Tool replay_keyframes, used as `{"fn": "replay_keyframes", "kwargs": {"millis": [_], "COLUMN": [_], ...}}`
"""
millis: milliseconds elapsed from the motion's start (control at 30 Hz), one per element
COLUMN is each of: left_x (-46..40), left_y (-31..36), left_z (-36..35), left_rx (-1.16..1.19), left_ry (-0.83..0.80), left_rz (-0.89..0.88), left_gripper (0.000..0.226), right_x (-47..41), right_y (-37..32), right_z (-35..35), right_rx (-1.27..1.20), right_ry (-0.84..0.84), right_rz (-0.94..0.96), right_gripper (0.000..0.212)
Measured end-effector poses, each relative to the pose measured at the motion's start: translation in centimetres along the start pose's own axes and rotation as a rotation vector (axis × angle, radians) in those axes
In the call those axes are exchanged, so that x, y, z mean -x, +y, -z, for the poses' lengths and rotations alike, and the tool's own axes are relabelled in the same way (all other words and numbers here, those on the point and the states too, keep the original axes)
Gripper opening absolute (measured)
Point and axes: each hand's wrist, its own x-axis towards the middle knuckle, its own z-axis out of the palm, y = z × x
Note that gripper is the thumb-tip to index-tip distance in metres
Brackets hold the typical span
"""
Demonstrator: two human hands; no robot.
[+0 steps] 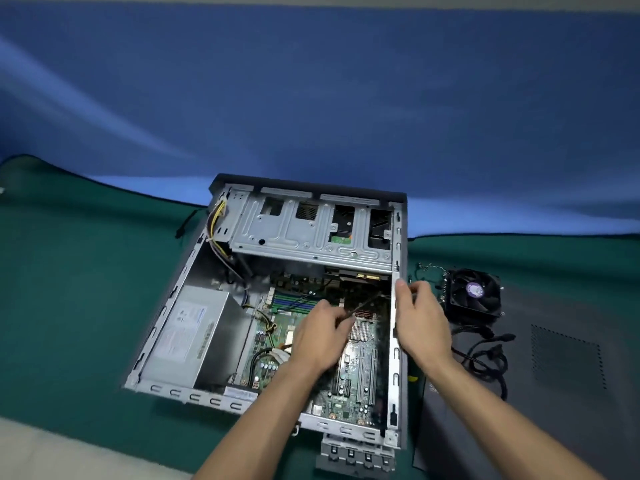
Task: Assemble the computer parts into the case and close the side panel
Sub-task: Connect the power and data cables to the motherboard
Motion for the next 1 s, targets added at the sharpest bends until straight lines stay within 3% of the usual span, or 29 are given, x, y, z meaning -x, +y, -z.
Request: {"fn": "replay_keyframes", "kwargs": {"millis": [133, 367, 467, 567, 733, 800, 933, 1000], "left_x": [0.5, 1.3, 1.1, 1.0, 0.3, 0.2, 0.2, 0.0], "left_y": [0.5, 2.1, 3.0, 3.3, 1.0, 0.3, 0.9, 1.2], "left_z": [0.2, 2.2, 3.0, 3.9, 6.4, 6.8, 6.0, 5.8], "left_rx": [-0.138, -0.176, -0.055, -0.246, -0.487, -0.281, 0.591, 0.792], "left_ry": [0.214, 0.226, 0.138, 0.135, 0.025, -0.013, -0.097, -0.15], "left_rz": [-0.091, -0.15, -0.016, -0.103, -0.141, -0.114, 0.135, 0.228], "left_gripper": [0.025, 0.031, 0.034, 0.028, 0.025, 0.028, 0.021, 0.017], "right_x": [0.0, 0.4, 0.9, 1.4, 1.0, 1.0, 0.6, 0.3], "right_y": [-0.1, -0.7, -0.9, -1.3, -2.2, -2.5, -2.5, -2.1], "right_z": [0.2, 0.4, 0.4, 0.7, 1.2, 1.4, 1.0, 0.9], "right_rx": [0.066, 0.113, 0.127, 0.245, 0.567, 0.59, 0.665, 0.666], "right_ry": [0.023, 0.098, 0.212, 0.295, 0.009, -0.005, -0.052, -0.097], "right_rz": [0.004, 0.007, 0.159, 0.429, 0.615, 0.668, 0.743, 0.752], "right_gripper": [0.039, 0.041, 0.029, 0.019, 0.014, 0.01, 0.016, 0.024]}}
